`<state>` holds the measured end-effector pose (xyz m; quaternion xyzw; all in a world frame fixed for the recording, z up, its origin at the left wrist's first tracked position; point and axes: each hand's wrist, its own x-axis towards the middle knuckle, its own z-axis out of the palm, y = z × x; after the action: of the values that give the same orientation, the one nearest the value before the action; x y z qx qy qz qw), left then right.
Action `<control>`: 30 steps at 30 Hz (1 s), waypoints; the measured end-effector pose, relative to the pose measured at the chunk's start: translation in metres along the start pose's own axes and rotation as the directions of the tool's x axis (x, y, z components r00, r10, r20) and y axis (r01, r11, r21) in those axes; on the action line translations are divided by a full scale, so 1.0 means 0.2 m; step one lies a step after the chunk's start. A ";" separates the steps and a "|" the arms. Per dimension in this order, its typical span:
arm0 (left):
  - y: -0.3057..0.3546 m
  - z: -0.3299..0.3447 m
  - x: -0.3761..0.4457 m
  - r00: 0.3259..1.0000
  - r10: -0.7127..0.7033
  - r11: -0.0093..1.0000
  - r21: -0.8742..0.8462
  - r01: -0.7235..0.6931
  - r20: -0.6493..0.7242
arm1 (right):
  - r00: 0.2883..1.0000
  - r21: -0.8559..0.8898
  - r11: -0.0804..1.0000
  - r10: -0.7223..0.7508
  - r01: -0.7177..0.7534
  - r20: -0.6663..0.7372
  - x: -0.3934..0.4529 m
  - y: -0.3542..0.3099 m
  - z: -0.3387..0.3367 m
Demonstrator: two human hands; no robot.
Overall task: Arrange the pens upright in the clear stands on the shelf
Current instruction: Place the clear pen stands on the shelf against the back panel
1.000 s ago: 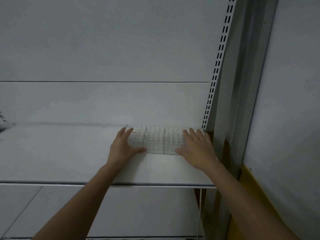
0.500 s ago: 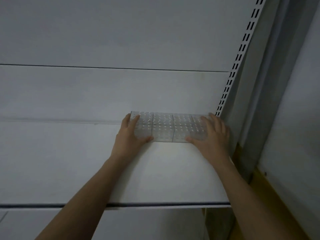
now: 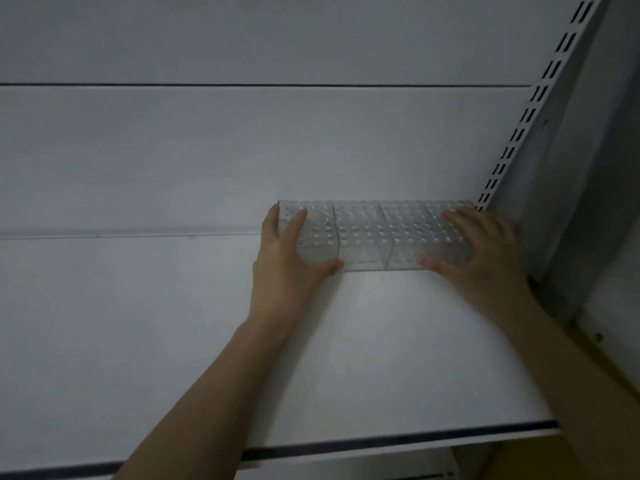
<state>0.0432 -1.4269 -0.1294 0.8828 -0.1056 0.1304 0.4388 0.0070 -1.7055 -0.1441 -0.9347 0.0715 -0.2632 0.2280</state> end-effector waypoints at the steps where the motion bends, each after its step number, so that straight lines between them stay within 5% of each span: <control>1: 0.00 0.00 0.00 1.000 0.000 1.000 0.003 0.000 0.002 | 1.000 -0.001 1.000 -0.004 0.004 -0.001 0.00 0.00 0.00; 10: 0.02 -0.07 0.01 0.997 -0.025 0.999 -0.044 0.028 0.066 | 0.999 0.140 0.990 0.011 -0.017 0.039 -0.03 -0.03 -0.03; 14: 0.07 -0.08 -0.06 0.995 -0.098 0.980 -0.173 0.094 -0.016 | 0.996 0.256 0.966 -0.002 0.026 -0.092 -0.06 -0.12 -0.12; 16: 0.10 -0.11 -0.08 0.992 -0.121 0.989 -0.086 0.117 -0.033 | 0.985 0.227 0.966 -0.091 0.124 -0.147 -0.04 -0.22 -0.15; 18: 0.10 -0.17 -0.13 0.989 -0.145 0.988 0.061 0.143 0.012 | 0.977 0.218 0.952 -0.210 0.213 -0.034 -0.02 -0.36 -0.16; 23: 0.11 -0.49 -0.25 0.972 -0.233 0.881 0.429 0.198 0.029 | 0.820 0.250 0.892 -0.446 0.376 0.358 0.03 -0.79 -0.10; 30: 0.01 -1.14 -0.50 0.920 -0.374 0.715 0.595 0.367 -0.117 | 0.577 0.286 0.795 -0.591 0.535 0.564 -0.12 -1.48 -0.04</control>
<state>-0.0825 -1.2380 -0.0282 0.9798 0.1180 0.0618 0.1492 -0.0132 -1.4403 -0.0114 -0.9297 -0.3203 0.0025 0.1820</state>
